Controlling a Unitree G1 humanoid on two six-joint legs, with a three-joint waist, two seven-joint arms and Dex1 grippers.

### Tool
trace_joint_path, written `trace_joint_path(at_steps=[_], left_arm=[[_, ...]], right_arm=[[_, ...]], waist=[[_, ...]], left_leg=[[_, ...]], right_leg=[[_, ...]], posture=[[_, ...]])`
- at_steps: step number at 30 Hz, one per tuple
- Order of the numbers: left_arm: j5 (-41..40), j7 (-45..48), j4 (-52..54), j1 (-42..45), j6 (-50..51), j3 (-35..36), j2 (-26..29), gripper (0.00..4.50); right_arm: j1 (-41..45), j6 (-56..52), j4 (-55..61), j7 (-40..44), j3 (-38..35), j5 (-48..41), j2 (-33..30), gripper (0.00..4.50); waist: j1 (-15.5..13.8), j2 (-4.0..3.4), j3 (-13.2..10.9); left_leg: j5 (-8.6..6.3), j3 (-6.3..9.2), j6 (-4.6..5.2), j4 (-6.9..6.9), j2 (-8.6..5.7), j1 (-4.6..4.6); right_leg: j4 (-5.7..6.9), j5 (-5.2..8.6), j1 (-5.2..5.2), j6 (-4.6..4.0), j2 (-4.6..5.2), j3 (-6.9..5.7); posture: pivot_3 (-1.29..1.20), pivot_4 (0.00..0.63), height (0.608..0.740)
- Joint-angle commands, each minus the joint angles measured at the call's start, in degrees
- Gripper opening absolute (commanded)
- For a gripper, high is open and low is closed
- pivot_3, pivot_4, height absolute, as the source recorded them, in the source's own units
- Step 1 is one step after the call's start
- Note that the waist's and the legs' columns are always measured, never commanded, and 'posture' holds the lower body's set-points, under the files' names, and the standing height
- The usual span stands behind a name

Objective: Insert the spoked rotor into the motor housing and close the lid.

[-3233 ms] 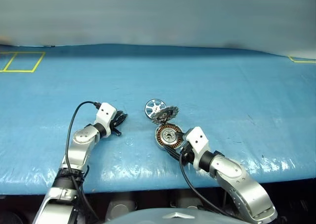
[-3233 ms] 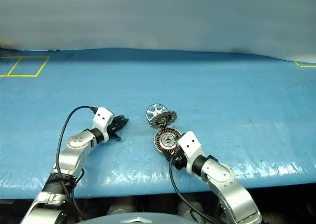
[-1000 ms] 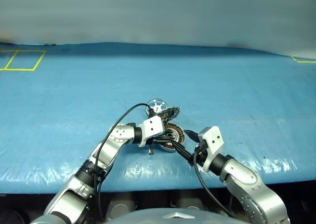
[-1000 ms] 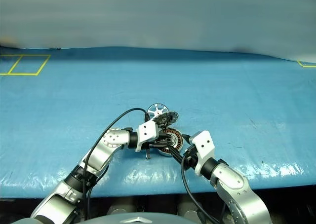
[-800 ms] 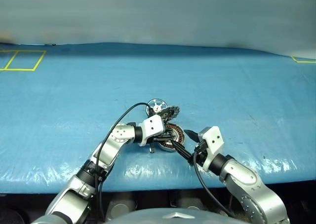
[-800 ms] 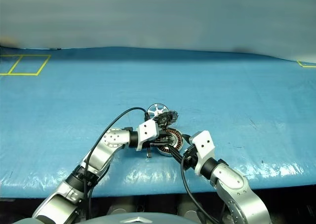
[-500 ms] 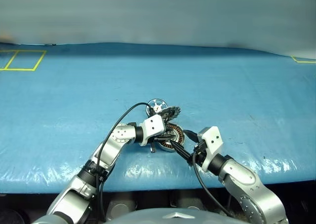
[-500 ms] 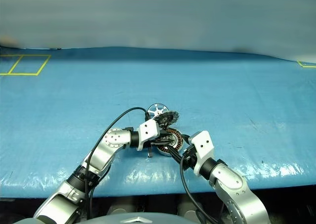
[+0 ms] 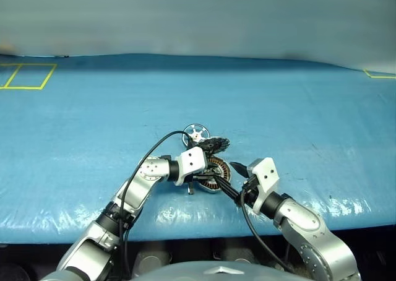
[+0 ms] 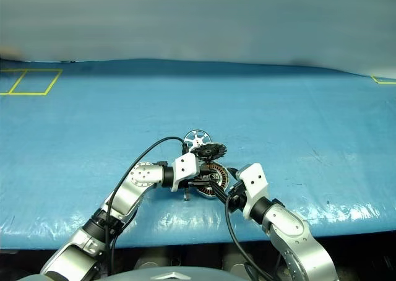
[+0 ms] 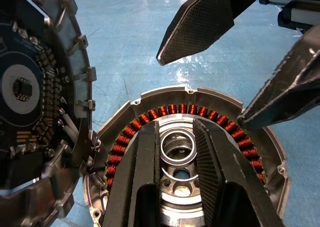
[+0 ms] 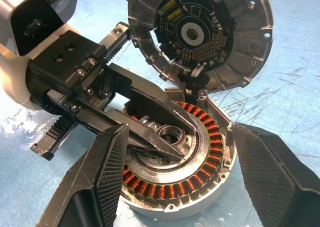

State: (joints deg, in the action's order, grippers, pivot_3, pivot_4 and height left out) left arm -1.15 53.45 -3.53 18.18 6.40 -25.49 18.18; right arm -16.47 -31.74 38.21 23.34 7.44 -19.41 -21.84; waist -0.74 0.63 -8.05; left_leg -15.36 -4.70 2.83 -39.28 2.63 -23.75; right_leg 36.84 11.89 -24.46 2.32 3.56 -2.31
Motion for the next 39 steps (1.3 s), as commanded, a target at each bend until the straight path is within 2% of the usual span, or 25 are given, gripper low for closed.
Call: trace_joint_path(at_steps=[1,14,37,39], left_arm=[[0.03,1.01,0.72,-0.37,-0.62,-0.52,0.68,0.65],[-3.43,3.05,3.48,-0.69,-0.82,1.36,1.7,0.65],[-0.28,1.11,0.2,-0.66,-2.97,0.02,1.52,0.65],[-0.3,1.06,0.26,-0.85,-2.6,0.13,1.47,1.37]], right_arm=[[0.58,0.53,0.71,-0.06,-0.07,0.08,-0.07,3.46],[1.52,0.7,-0.14,0.4,-0.06,-0.08,-0.15,3.46],[2.01,0.59,-0.38,0.32,0.54,0.83,-0.58,3.46],[1.99,0.61,-0.4,0.18,0.5,1.02,-0.56,3.46]], waist=[[0.0,0.0,0.0],[-0.01,0.0,0.0],[-0.03,0.0,0.0],[-0.03,0.0,0.0]], left_leg=[[0.0,0.0,0.0,0.0,0.0,0.0],[0.0,-0.01,0.0,-0.02,0.0,0.0],[0.0,-0.02,0.0,-0.04,-0.01,0.0],[0.0,-0.01,0.0,-0.07,-0.01,0.0]], right_leg=[[0.0,0.0,0.0,0.0,0.0,0.0],[0.01,0.0,0.0,0.0,0.0,0.01],[0.02,-0.01,0.02,0.01,-0.01,0.01],[0.02,-0.01,0.03,0.02,-0.01,0.01]], posture=[[0.0,0.15,0.74],[0.0,0.15,0.74],[0.0,0.15,0.74],[0.0,0.15,0.74]])
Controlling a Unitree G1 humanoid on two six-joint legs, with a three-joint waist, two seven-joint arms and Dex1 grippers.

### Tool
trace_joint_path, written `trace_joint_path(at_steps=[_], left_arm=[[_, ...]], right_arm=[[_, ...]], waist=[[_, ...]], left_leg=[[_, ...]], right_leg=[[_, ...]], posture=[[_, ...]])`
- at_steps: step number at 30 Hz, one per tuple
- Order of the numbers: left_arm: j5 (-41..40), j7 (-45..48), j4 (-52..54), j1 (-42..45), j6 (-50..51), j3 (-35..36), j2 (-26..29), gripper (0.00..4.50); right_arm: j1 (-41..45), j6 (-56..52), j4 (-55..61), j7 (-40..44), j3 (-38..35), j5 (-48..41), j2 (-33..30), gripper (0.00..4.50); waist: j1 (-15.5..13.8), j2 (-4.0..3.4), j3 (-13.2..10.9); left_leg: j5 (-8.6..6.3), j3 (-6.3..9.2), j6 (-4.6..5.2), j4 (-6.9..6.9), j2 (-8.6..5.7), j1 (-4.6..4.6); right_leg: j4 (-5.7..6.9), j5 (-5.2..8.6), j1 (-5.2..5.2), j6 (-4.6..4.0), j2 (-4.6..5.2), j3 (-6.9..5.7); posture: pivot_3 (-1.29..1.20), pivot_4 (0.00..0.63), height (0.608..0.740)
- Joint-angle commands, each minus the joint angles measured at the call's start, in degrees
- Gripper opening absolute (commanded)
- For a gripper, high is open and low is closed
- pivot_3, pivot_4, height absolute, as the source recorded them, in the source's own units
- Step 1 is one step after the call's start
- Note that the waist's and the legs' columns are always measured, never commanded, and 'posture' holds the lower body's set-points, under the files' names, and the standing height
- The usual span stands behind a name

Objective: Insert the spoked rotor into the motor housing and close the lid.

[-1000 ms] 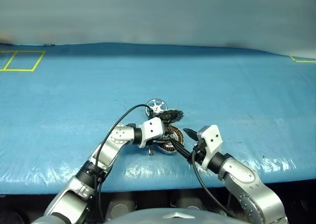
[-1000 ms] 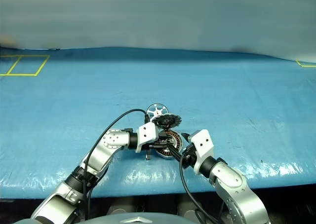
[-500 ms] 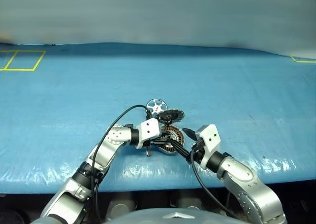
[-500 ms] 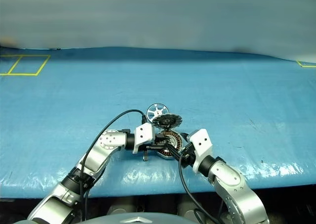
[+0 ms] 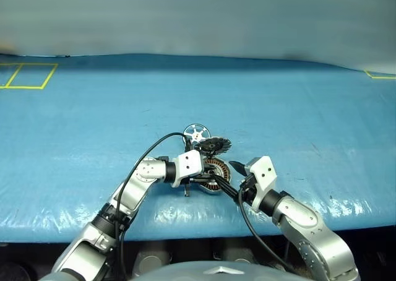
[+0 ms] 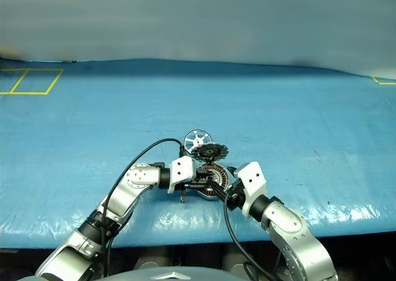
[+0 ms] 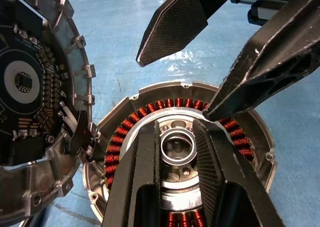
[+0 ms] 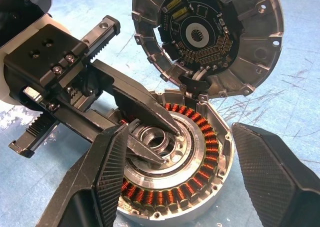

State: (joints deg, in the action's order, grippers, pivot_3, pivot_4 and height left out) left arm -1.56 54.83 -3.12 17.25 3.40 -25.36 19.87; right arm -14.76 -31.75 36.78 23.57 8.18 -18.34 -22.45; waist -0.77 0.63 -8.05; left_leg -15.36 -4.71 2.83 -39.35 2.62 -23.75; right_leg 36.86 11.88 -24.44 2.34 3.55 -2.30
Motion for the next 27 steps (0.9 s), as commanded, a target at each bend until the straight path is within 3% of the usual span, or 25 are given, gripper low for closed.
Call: trace_joint_path(at_steps=[1,5,11,17,20,27], left_arm=[[0.12,-0.33,-0.13,0.04,0.38,0.04,-0.22,1.62],[0.18,-1.62,0.65,-0.01,0.81,0.77,-0.31,2.92],[-3.13,-1.21,4.33,-0.7,-1.0,3.53,0.12,2.92],[-12.05,4.0,14.48,-7.11,0.27,6.7,4.09,2.92],[-14.95,2.96,16.48,-9.98,1.19,9.34,4.88,2.97],[-15.33,0.05,14.87,-14.06,1.42,11.85,5.04,2.97]], right_arm=[[0.28,0.64,0.99,-0.12,-0.36,-0.1,0.15,3.46],[0.37,0.69,1.0,-0.15,-0.55,-0.33,0.33,3.46],[0.38,0.8,1.4,0.39,-0.82,-1.14,0.52,3.46],[1.4,0.97,3.02,1.89,-1.09,-3.6,0.54,3.46],[2.08,1.08,3.2,3.05,-1.6,-5.13,0.26,2.82],[6.14,0.81,-1.61,3.49,0.66,-2.58,-1.32,0.56]], waist=[[0.0,0.0,0.0],[0.0,0.0,0.0],[0.04,0.0,0.0],[0.14,-0.02,-0.01],[0.03,-0.02,-0.01],[0.07,-0.03,-0.02]], left_leg=[[0.0,0.0,0.0,-0.01,0.0,0.0],[0.0,0.01,0.0,-0.02,0.01,0.01],[0.0,0.01,0.0,-0.02,0.01,0.0],[0.0,0.0,0.0,0.02,0.05,0.0],[0.0,0.01,0.0,-0.01,0.05,0.01],[0.0,-0.02,0.0,-0.04,0.04,0.08]], right_leg=[[0.0,0.0,0.0,0.0,0.0,0.0],[0.01,0.0,0.01,0.0,0.0,0.0],[0.01,-0.01,0.0,0.0,0.0,0.0],[0.02,-0.02,-0.03,-0.05,0.01,0.02],[0.01,0.0,-0.02,-0.02,0.03,0.01],[0.02,0.0,-0.02,0.0,0.04,0.01]], posture=[[0.0,0.15,0.74],[0.0,0.15,0.74],[0.0,0.15,0.74],[0.0,0.15,0.74],[0.0,0.15,0.74],[0.0,0.15,0.74]])
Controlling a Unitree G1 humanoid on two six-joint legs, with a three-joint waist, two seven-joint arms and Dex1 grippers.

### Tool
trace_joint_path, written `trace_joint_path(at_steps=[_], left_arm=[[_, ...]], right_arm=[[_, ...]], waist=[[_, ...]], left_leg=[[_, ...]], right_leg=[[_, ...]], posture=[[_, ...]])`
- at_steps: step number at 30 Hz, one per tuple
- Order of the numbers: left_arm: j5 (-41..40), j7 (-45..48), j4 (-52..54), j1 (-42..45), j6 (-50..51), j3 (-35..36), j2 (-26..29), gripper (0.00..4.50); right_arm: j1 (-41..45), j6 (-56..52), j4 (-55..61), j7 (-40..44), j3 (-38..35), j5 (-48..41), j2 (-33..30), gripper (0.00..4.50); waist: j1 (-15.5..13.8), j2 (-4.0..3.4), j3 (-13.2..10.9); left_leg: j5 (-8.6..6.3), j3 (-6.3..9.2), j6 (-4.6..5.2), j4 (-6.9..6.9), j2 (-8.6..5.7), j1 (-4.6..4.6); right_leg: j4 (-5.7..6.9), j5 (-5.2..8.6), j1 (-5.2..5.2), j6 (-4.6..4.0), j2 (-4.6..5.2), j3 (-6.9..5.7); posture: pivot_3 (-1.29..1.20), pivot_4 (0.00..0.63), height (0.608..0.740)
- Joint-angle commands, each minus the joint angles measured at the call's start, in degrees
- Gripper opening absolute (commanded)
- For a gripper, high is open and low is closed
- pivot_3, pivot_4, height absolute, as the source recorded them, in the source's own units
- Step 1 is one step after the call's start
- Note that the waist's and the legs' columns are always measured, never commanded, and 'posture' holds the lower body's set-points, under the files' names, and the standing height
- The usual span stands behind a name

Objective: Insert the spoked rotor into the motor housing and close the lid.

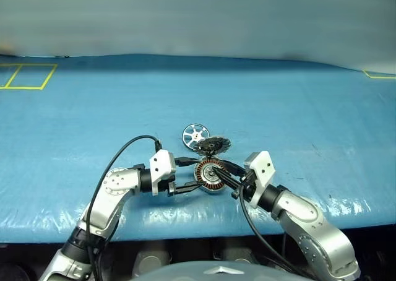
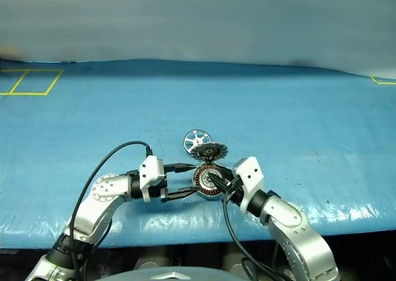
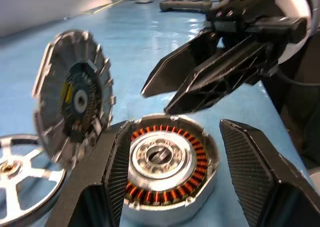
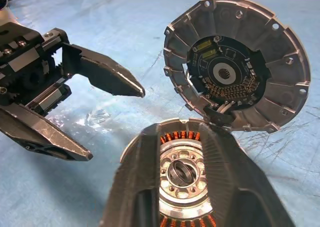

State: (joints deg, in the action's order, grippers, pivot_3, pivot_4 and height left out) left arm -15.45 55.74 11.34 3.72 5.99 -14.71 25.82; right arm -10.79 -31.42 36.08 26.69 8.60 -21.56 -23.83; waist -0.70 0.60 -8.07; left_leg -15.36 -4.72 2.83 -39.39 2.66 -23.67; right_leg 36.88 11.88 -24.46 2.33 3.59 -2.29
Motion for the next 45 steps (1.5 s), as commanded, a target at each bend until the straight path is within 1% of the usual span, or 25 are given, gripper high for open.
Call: trace_joint_path(at_steps=[1,2,8,12,16,19,23,26,30,34,38,39,40,43,45], left_arm=[[-1.59,-1.31,0.3,-0.96,-1.01,1.42,-1.16,2.97],[-1.65,-1.47,0.09,-1.38,-1.2,1.6,-1.32,2.97],[-1.04,-0.18,-3.08,-3.95,-4.57,2.22,-0.27,2.97],[2.2,-0.74,-6.67,-4.24,-9.52,2.32,0.71,2.97],[3.49,1.15,-10.36,-4.58,-13.98,1.07,1.08,2.97],[3.02,1.49,-11.81,-4.42,-15.55,1.2,0.21,2.97],[3.57,1.65,-12.81,-3.92,-17.65,1.08,0.05,2.97],[4.65,1.47,-13.0,-3.31,-17.72,0.55,0.19,2.97],[5.22,1.13,-12.43,-2.98,-17.02,0.2,0.02,2.97],[5.66,0.59,-12.2,-2.52,-16.38,0.48,0.28,2.97],[5.53,0.74,-11.67,-2.51,-16.01,0.43,0.67,2.97],[5.6,0.66,-11.31,-2.54,-15.86,0.42,0.77,2.97],[5.65,0.55,-10.89,-2.6,-15.64,0.39,0.87,2.97],[5.17,0.38,-9.98,-2.64,-15.03,0.44,0.83,2.97],[4.95,0.39,-9.48,-2.65,-14.58,0.47,0.82,2.97]], right_arm=[[2.88,0.68,-1.79,0.91,0.36,0.43,0.1,0.19],[3.58,0.36,-2.64,0.87,0.37,0.56,0.15,0.02],[7.14,-0.47,-5.18,1.84,1.08,1.07,-0.25,0.02],[7.17,-1.21,-5.69,2.79,2.05,1.4,-1.36,0.02],[6.27,-1.4,-5.63,3.79,3.26,1.91,-2.17,0.02],[5.62,-0.91,-6.14,3.42,3.75,3.48,-2.61,0.02],[5.13,-1.01,-6.35,3.35,3.37,3.37,-2.24,0.02],[4.99,-1.2,-6.66,3.62,4.51,4.21,-2.69,0.02],[4.68,-1.42,-6.86,3.8,4.87,3.23,-1.39,0.02],[4.63,-1.31,-7.38,3.75,6.79,4.68,-1.35,0.02],[4.69,-1.47,-7.79,3.89,8.56,6.77,-2.79,0.02],[4.55,-1.05,-8.09,3.66,7.94,6.57,-2.35,0.02],[4.4,-1.19,-8.03,3.24,6.22,4.57,-0.89,0.02],[4.53,-1.32,-6.36,2.96,0.42,-3.27,4.06,0.02],[4.67,-1.53,-5.44,3.63,-0.61,-4.65,4.71,0.02]], waist=[[0.0,0.0,0.0],[-0.02,0.0,0.0],[-0.01,-0.01,-0.01],[-0.04,-0.01,-0.01],[-0.02,-0.02,-0.01],[-0.04,-0.02,-0.01],[-0.02,-0.02,-0.01],[-0.01,-0.02,-0.01],[-0.01,-0.02,-0.01],[0.0,-0.02,-0.01],[0.02,-0.02,-0.01],[0.02,-0.02,0.0],[0.01,-0.01,0.0],[-0.02,-0.03,-0.01],[-0.01,-0.03,-0.01]], left_leg=[[0.0,0.0,0.0,0.0,0.0,-0.01],[0.0,0.0,0.0,0.0,-0.01,-0.01],[0.0,-0.01,0.0,0.04,-0.01,-0.04],[0.0,-0.02,0.0,0.03,-0.01,-0.04],[0.0,-0.03,0.0,0.04,0.0,-0.04],[-0.01,-0.03,0.0,0.04,0.0,-0.06],[0.0,-0.05,0.0,0.03,0.01,-0.05],[0.0,-0.04,0.0,0.04,0.02,-0.03],[-0.01,-0.05,0.0,0.04,0.01,-0.05],[-0.01,-0.05,0.0,0.05,0.02,-0.04],[-0.01,-0.05,0.0,0.04,0.03,0.0],[-0.01,-0.04,0.0,0.04,0.03,0.01],[-0.01,-0.04,0.0,0.04,0.02,0.04],[-0.01,-0.02,0.0,0.04,0.03,-0.01],[0.0,-0.02,0.0,0.04,0.03,-0.07]], right_leg=[[0.0,0.0,0.01,0.0,0.0,0.0],[0.0,0.0,0.01,0.0,0.0,0.0],[0.0,-0.06,0.0,-0.11,-0.03,0.0],[-0.01,-0.06,-0.01,-0.1,-0.02,0.0],[-0.01,-0.06,-0.02,-0.12,0.0,-0.01],[-0.02,-0.08,-0.05,-0.15,0.02,-0.01],[-0.01,-0.08,-0.05,-0.15,0.03,-0.02],[-0.01,-0.07,-0.05,-0.13,0.03,-0.02],[-0.01,-0.08,-0.05,-0.15,0.03,-0.03],[-0.01,-0.08,-0.05,-0.14,0.03,-0.03],[-0.01,-0.03,-0.06,-0.07,0.03,-0.03],[-0.02,-0.03,-0.08,-0.06,0.03,-0.04],[-0.03,-0.02,-0.1,-0.05,0.05,-0.05],[0.0,-0.03,-0.05,-0.06,0.04,-0.07],[0.02,-0.09,-0.04,-0.15,0.04,-0.05]], posture=[[0.0,0.15,0.74],[0.0,0.15,0.74],[0.0,0.15,0.74],[0.0,0.15,0.74],[0.0,0.15,0.74],[0.0,0.15,0.74],[0.0,0.15,0.74],[0.0,0.15,0.74],[0.0,0.15,0.74],[0.0,0.15,0.74],[0.0,0.15,0.74],[0.0,0.15,0.74],[0.0,0.15,0.74],[0.0,0.15,0.74],[0.0,0.15,0.74]])
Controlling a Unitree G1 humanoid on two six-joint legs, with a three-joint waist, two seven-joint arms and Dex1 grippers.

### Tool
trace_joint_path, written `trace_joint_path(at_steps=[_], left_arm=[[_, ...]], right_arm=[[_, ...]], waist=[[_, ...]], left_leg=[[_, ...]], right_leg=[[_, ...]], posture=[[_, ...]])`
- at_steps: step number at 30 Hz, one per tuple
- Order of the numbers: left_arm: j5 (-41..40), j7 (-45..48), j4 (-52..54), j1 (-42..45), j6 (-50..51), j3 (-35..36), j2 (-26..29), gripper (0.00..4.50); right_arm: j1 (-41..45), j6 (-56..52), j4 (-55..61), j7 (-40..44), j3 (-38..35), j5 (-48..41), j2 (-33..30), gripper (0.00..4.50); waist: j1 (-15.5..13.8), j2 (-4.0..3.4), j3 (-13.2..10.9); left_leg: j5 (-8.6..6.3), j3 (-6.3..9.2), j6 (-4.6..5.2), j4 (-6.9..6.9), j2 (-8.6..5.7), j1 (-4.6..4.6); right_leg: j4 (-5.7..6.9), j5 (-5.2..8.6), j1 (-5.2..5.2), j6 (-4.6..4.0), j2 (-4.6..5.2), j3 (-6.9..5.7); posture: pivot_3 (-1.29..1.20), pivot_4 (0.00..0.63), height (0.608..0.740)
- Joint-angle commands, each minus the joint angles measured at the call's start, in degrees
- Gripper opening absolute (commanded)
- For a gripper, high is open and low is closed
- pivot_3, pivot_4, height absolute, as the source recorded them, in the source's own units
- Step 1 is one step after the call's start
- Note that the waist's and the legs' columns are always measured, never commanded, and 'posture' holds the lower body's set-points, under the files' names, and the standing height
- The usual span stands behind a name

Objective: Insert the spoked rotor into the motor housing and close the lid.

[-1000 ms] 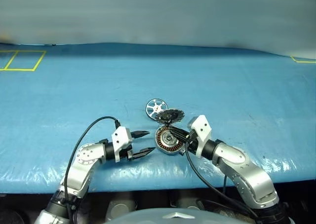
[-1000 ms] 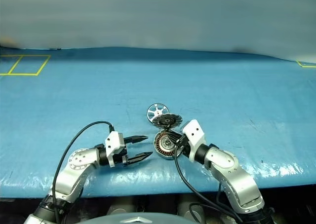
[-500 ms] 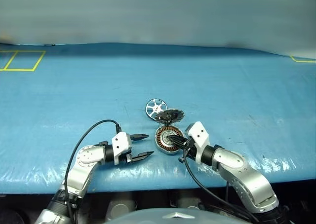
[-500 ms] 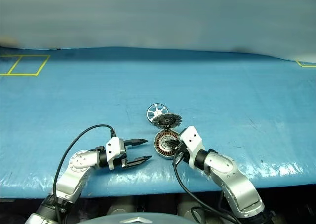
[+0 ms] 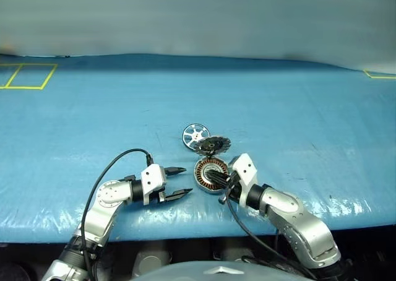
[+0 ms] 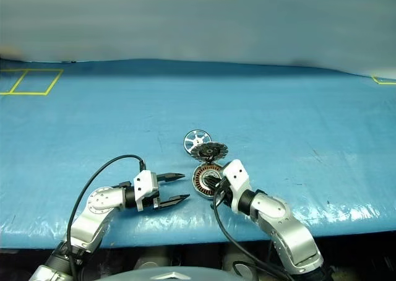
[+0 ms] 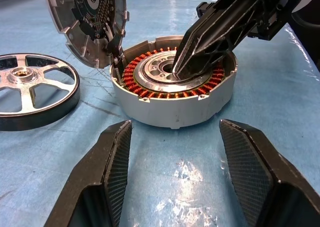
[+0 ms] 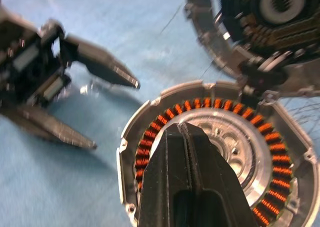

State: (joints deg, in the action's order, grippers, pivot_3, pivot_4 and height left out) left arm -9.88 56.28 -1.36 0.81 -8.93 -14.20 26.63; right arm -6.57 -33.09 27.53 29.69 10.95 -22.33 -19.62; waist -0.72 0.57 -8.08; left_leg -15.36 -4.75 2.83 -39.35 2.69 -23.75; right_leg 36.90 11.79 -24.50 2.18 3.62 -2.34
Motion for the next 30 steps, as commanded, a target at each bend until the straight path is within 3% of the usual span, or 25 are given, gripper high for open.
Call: trace_joint_path(at_steps=[1,20,25,30], left_arm=[[-0.7,-0.34,3.56,0.28,0.53,0.07,-0.08,2.97],[-4.35,-5.66,6.6,2.09,8.64,4.2,-1.41,2.97],[-5.4,-5.91,2.08,7.87,7.56,8.08,-0.97,2.97],[-2.89,-4.94,-2.79,15.19,8.93,7.45,0.07,2.97]], right_arm=[[0.76,-0.06,3.25,0.53,-3.45,-4.53,0.84,0.02],[0.53,-0.29,-0.2,-0.32,3.76,5.8,-5.03,0.02],[-0.56,0.99,2.97,0.57,0.54,1.53,-3.49,0.02],[-1.71,-0.26,6.86,0.45,-1.86,-0.21,-4.5,0.02]], waist=[[0.02,0.0,0.0],[0.0,-0.01,-0.01],[-0.16,0.01,0.0],[-0.05,0.01,-0.01]], left_leg=[[0.0,0.0,0.0,0.0,0.0,0.0],[0.0,-0.01,0.0,0.04,0.0,0.06],[0.0,0.0,0.0,0.03,-0.03,0.05],[0.0,-0.03,0.01,0.03,-0.06,0.02]], right_leg=[[-0.02,-0.01,0.0,-0.01,0.0,0.0],[-0.03,0.09,-0.01,0.13,0.0,-0.01],[-0.04,0.09,0.03,0.13,0.0,-0.01],[-0.04,0.06,0.06,0.14,-0.04,0.02]], posture=[[0.0,0.15,0.74],[0.0,0.15,0.74],[0.0,0.15,0.74],[0.0,0.15,0.74]])
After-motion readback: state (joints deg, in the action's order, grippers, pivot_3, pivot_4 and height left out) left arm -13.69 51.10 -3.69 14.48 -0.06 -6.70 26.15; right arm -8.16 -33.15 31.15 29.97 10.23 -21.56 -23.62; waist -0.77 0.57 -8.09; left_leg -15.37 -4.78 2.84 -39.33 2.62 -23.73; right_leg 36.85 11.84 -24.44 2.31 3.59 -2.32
